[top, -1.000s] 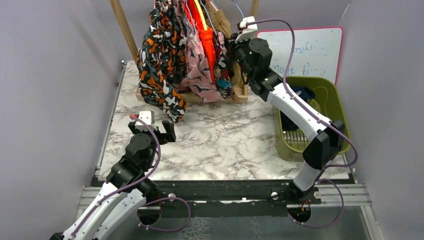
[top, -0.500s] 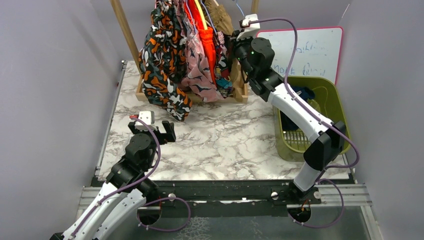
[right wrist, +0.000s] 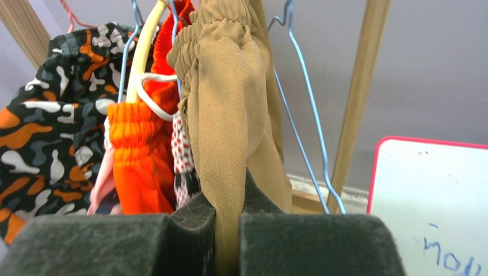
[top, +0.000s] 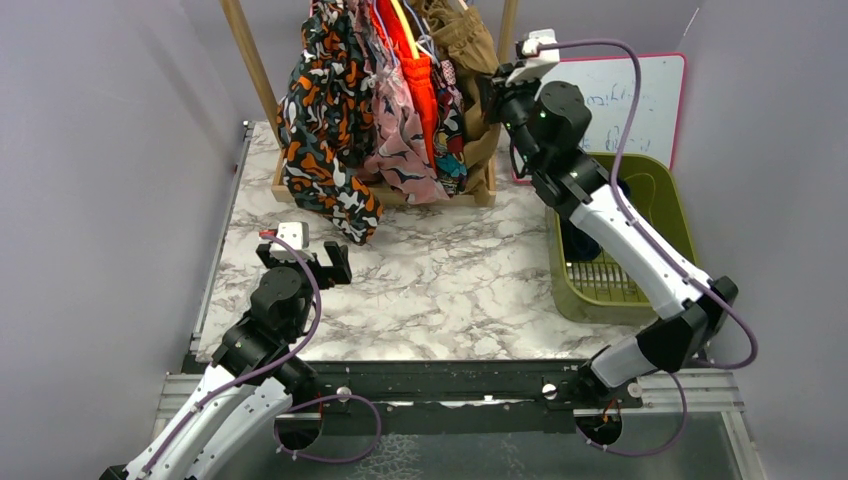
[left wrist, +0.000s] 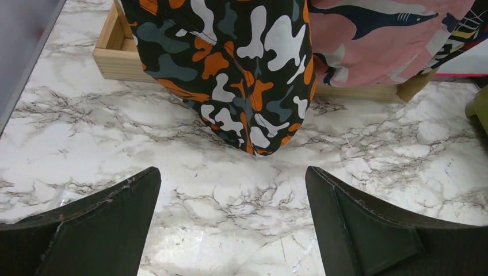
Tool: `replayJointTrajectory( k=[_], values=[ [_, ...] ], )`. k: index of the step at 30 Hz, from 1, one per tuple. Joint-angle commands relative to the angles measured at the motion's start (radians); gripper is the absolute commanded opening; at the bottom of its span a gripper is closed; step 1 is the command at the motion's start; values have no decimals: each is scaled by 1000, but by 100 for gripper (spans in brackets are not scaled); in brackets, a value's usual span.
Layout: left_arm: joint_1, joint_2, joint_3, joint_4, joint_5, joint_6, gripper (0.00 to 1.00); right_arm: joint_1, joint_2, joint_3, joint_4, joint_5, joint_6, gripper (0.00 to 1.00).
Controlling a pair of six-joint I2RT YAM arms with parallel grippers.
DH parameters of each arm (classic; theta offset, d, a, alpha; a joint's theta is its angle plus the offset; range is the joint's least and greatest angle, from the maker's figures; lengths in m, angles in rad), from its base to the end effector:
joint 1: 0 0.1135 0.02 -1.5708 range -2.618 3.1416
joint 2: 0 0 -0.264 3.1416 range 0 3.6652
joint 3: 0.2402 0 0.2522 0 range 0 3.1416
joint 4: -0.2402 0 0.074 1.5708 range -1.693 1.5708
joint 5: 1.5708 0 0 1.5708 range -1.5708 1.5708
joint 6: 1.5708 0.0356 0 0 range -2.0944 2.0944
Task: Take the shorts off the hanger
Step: Pick up the hanger from the clothes rod.
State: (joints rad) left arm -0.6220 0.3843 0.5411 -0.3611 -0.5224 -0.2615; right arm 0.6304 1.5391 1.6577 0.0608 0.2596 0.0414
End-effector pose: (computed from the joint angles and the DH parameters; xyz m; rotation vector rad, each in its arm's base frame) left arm 0.1002 -0.0500 0.2887 -0.0595 1.7500 -0.1820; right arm 0.2917 0.2015 0.4853 -0.1956 1.3942 0.3777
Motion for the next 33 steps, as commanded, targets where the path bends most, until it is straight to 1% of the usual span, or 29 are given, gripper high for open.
replayJointTrajectory(
  k=[1,11,14,21,23,25,28,33],
  values=[
    [5,-6,-6,12,7,-1,99,9,-135,-72,-12,5,28,1],
    [4,4,-6,13,17,-4,99,9,-365,-330,-186,-60,94,1],
    [4,9,-6,13,16,-5,99,9,-448,-418,-236,-100,120,1],
    [5,13,-7,14,12,-10,99,9,-709,-573,-413,-34,169,1],
    [5,18,-6,13,15,-10,99,9,-787,-600,-506,-11,182,1],
    [5,24,-7,13,15,-14,99,9,-852,-637,-569,-23,208,1],
    [4,34,-6,13,22,-18,99,9,-946,-707,-643,-83,267,1],
    [5,35,-3,9,42,-21,99,9,-1079,-744,-785,-94,374,1]
  ],
)
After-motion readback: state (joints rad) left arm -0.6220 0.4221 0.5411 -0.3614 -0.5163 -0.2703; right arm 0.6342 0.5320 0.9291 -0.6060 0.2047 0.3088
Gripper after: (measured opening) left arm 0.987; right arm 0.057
